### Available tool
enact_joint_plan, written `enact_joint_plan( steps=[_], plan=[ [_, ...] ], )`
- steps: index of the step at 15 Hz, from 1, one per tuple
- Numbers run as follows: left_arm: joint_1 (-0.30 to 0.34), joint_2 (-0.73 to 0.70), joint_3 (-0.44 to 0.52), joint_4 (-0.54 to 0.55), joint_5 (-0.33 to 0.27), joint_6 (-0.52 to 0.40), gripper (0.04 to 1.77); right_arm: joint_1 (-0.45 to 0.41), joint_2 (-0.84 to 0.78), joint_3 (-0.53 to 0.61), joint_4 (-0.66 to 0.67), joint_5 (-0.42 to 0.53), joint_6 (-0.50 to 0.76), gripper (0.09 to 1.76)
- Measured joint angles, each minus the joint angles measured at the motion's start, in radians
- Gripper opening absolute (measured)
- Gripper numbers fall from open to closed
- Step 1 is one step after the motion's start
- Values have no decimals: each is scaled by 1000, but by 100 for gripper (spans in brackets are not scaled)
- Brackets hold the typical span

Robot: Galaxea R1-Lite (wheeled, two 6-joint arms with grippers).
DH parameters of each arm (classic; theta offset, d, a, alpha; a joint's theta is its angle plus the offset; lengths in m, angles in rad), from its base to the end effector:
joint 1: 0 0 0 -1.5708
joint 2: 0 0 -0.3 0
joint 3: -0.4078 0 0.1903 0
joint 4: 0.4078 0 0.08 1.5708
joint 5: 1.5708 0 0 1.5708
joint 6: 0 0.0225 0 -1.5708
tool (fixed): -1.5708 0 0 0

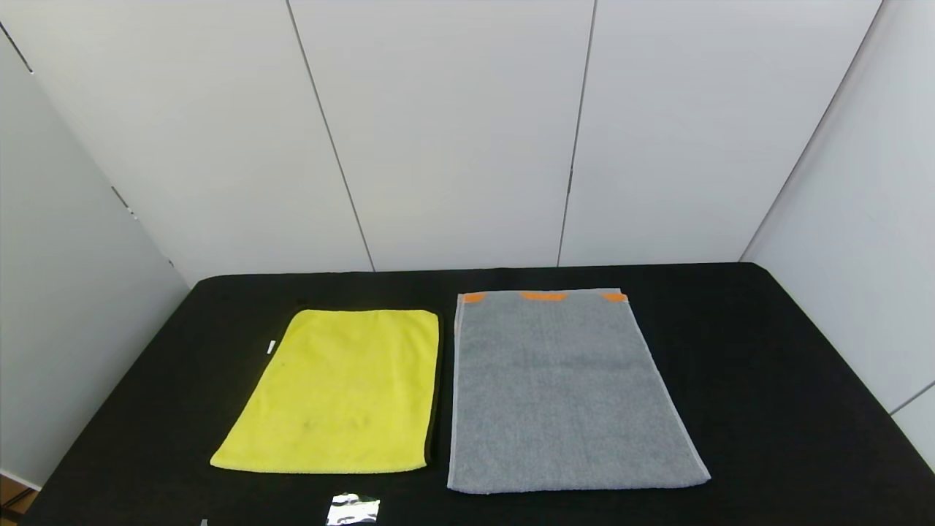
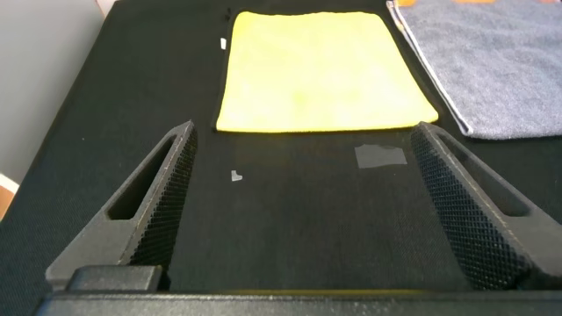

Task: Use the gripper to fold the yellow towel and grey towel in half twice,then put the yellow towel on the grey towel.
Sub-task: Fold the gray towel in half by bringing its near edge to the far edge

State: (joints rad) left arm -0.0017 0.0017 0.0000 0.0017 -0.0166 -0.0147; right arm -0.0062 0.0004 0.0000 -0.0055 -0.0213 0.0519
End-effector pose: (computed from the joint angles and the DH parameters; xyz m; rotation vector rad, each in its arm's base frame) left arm -0.0227 -0.0003 0.0753 -0.0147 0.0035 -0.0183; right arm -0.0228 -0.0003 0.0760 0.0519 -0.0058 -0.0274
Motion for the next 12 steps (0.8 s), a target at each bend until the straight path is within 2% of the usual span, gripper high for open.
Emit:
enact_joint_plan(
  steps=[12],
  plan=[
    [0, 0, 0, 3, 2, 5, 172, -1, 0, 0, 1, -1, -9, 171]
  ],
)
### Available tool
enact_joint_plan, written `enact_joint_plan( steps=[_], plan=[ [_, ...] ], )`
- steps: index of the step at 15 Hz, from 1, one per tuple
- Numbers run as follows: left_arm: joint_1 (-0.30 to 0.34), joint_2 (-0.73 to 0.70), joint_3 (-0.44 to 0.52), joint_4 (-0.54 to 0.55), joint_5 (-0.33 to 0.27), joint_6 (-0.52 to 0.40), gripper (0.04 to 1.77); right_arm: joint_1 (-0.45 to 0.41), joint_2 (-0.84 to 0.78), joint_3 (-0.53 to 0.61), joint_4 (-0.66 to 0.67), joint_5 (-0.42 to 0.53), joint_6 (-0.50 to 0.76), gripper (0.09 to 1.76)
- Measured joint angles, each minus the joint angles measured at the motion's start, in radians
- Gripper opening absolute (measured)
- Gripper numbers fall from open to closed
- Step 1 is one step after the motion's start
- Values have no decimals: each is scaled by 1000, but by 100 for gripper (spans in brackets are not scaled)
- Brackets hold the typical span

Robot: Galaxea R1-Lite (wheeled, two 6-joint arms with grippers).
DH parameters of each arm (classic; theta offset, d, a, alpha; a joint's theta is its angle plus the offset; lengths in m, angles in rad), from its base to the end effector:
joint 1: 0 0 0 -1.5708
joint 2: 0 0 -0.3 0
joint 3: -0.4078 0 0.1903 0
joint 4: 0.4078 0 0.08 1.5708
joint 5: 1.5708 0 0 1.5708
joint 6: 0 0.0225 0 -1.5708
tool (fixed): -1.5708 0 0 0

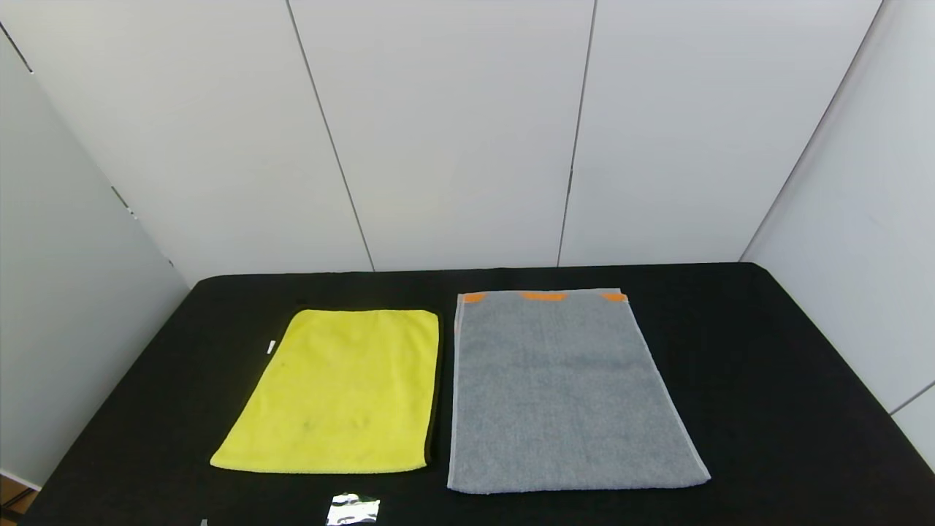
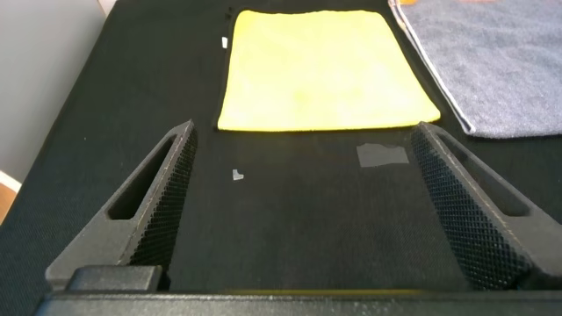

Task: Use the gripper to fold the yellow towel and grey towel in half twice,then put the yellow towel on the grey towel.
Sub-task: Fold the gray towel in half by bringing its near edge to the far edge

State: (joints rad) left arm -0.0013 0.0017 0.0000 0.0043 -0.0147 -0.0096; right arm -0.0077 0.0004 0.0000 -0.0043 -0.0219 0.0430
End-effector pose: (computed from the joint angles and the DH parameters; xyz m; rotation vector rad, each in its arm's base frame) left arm -0.0227 -0.0003 0.0751 -0.0096 0.0061 -0.0160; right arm -0.0228 -0.0003 0.0759 0.0430 -0.0045 -0.0295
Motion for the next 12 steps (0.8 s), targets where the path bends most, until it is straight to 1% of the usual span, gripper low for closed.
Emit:
enact_joint_plan(
  steps=[6, 8, 10, 12],
  plan=[
    [0, 0, -3, 4, -11, 3, 172, 1, 0, -8, 12, 9, 0, 171],
    [0, 0, -5, 7, -13, 16, 172, 3, 1, -45, 69, 11, 0, 171],
    [0, 6, -18, 9, -16, 19, 172, 6, 1, -105, 136, 10, 0, 171],
    [0, 20, -63, 40, -39, 19, 172, 6, 7, -163, 170, 10, 0, 171]
  ],
)
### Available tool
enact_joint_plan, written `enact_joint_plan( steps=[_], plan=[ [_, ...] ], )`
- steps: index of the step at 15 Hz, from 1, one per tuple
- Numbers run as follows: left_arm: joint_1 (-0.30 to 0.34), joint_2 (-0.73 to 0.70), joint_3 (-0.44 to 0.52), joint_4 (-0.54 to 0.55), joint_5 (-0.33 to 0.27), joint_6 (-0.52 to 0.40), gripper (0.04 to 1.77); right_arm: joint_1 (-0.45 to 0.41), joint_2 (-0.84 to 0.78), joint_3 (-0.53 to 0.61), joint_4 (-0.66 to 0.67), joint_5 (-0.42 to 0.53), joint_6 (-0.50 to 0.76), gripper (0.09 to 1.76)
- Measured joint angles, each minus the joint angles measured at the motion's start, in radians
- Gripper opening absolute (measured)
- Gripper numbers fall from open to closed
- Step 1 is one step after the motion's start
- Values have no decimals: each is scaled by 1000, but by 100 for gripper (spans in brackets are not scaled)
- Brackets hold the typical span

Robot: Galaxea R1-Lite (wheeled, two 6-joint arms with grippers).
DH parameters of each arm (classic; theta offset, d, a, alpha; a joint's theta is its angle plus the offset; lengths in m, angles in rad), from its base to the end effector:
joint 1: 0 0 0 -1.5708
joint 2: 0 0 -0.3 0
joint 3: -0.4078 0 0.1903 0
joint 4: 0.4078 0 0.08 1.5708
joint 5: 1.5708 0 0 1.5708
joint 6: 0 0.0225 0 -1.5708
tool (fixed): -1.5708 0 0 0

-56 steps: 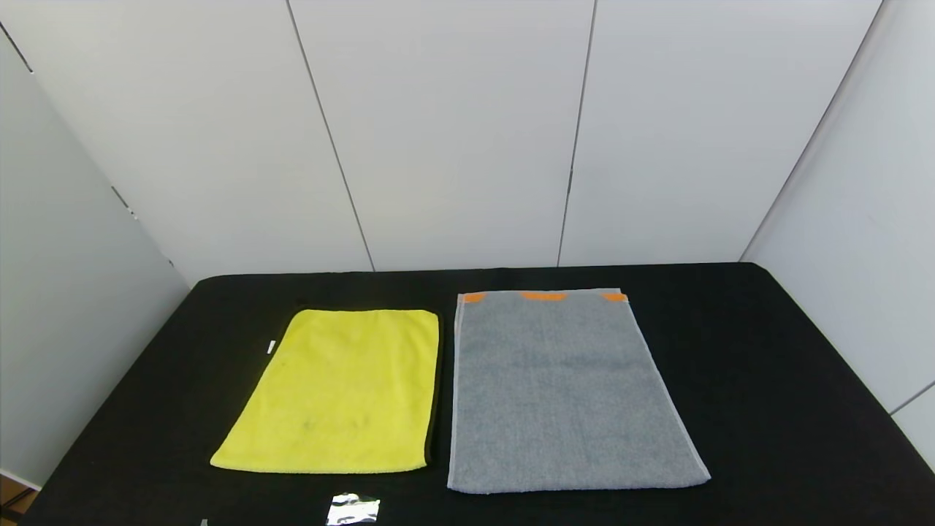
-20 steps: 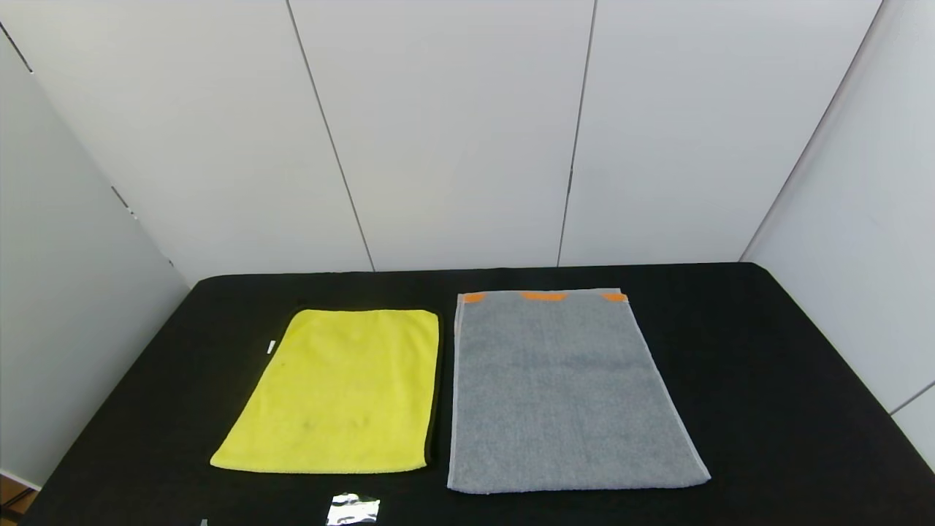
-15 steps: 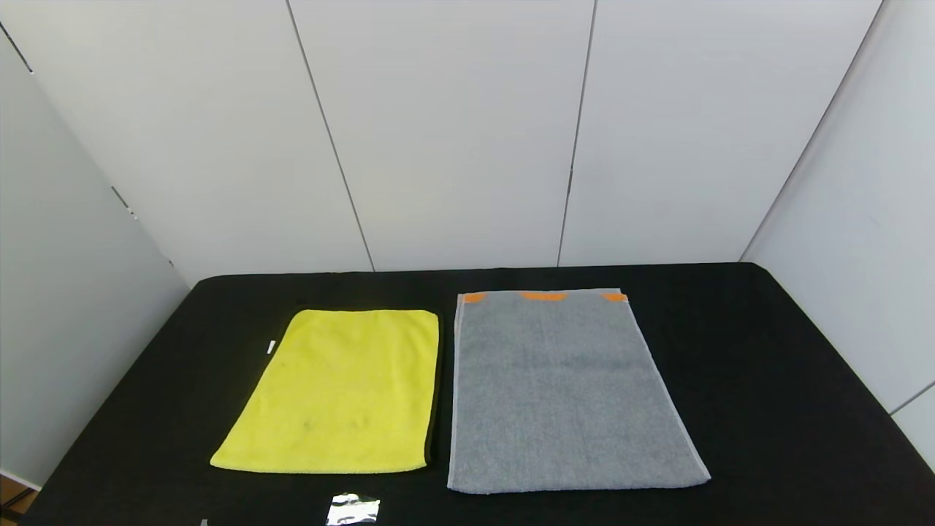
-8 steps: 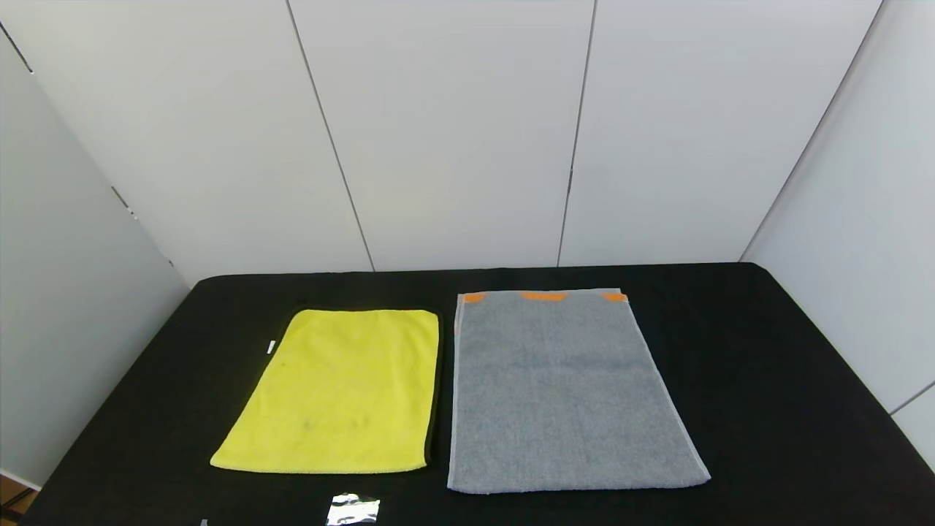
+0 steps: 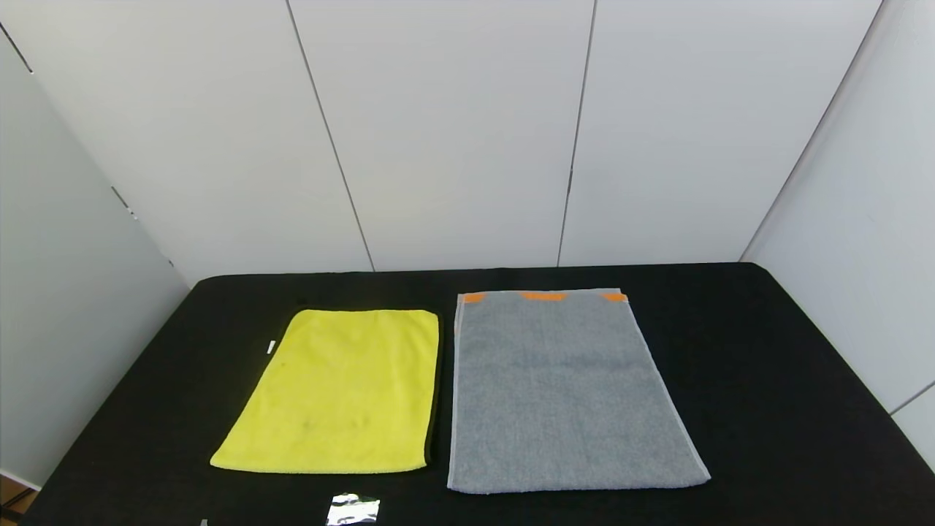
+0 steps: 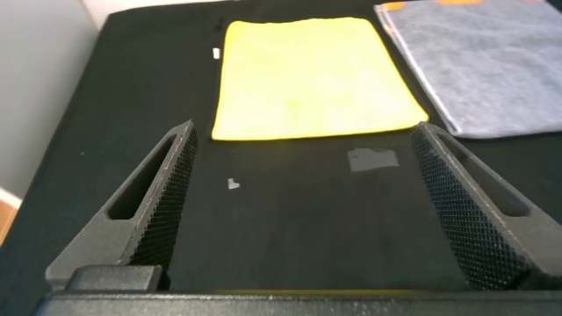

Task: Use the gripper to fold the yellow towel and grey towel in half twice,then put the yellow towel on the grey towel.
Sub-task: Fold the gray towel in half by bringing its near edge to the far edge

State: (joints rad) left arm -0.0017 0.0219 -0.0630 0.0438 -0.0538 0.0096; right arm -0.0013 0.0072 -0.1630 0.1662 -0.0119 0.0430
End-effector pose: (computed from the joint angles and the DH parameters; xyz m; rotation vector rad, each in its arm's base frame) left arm -0.0260 -0.0012 0.0889 0.0095 0.0024 -0.0555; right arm -0.0366 -0.0002 0.1028 0.0429 0.0101 -0.0134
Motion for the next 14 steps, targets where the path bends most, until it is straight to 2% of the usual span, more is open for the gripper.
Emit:
enact_joint_plan(
  steps=[4, 9, 14],
  plan=[
    [0, 57, -126, 106, -28, 4, 172, 1, 56, -77, 3, 6, 0, 171],
    [-19, 213, -239, 122, -45, 45, 172, 8, 198, -187, 5, 12, -2, 171],
    [-100, 402, -378, 226, -74, 85, 172, 31, 382, -313, 48, 15, -2, 171]
  ],
)
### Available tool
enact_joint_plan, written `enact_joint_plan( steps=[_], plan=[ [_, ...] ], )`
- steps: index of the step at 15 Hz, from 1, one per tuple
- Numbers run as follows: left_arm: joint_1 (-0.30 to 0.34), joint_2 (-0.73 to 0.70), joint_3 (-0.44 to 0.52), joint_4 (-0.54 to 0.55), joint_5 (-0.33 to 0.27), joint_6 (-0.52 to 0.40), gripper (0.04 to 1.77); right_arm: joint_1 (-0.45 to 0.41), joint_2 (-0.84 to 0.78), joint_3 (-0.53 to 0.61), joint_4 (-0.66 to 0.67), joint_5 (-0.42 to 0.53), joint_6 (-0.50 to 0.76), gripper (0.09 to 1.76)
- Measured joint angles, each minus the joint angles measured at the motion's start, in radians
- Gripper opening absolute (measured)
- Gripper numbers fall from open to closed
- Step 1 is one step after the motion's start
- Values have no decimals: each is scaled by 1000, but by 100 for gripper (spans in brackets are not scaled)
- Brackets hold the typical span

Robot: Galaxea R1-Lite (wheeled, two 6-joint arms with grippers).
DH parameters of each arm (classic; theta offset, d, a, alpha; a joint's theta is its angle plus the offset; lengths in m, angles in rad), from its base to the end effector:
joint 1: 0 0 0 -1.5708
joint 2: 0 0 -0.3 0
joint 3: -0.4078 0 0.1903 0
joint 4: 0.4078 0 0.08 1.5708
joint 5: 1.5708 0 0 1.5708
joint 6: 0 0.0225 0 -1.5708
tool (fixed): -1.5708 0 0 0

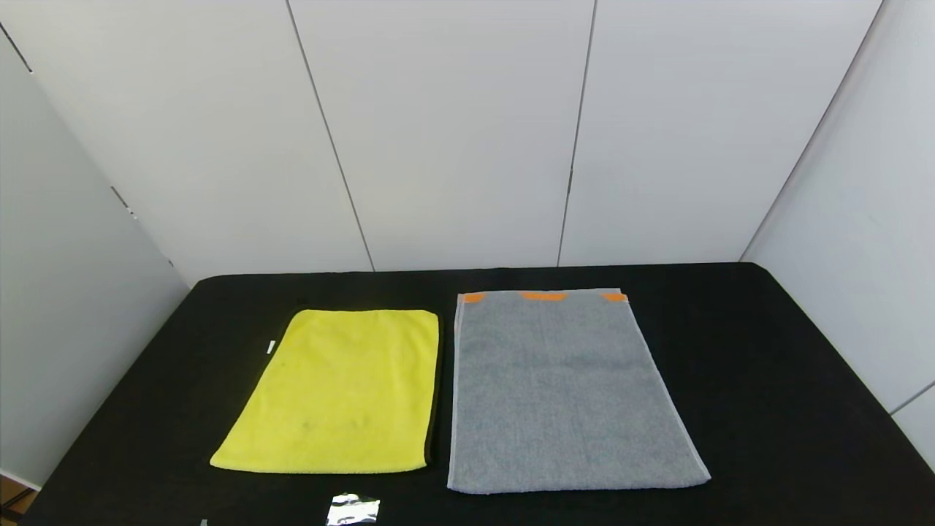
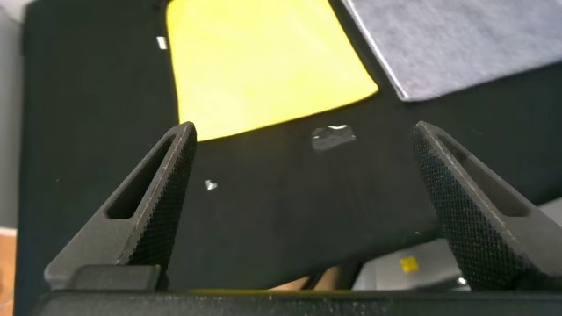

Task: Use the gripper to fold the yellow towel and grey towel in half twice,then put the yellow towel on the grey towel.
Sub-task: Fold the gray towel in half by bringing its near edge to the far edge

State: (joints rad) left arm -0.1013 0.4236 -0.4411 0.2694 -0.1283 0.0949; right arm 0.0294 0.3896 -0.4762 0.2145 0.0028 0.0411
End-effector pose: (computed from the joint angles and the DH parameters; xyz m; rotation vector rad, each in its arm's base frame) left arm -0.0013 -0.0028 0.1763 0.0906 0.2414 -0.2402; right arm -0.0083 -0.0002 0.1912 0.0393 0.1285 0.0295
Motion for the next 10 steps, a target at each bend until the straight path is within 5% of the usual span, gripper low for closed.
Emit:
enact_joint_plan(
  steps=[10],
  plan=[
    [-220, 443, -248, 15, 6, 46, 172, 73, 377, -148, 33, 3, -1, 171]
  ],
)
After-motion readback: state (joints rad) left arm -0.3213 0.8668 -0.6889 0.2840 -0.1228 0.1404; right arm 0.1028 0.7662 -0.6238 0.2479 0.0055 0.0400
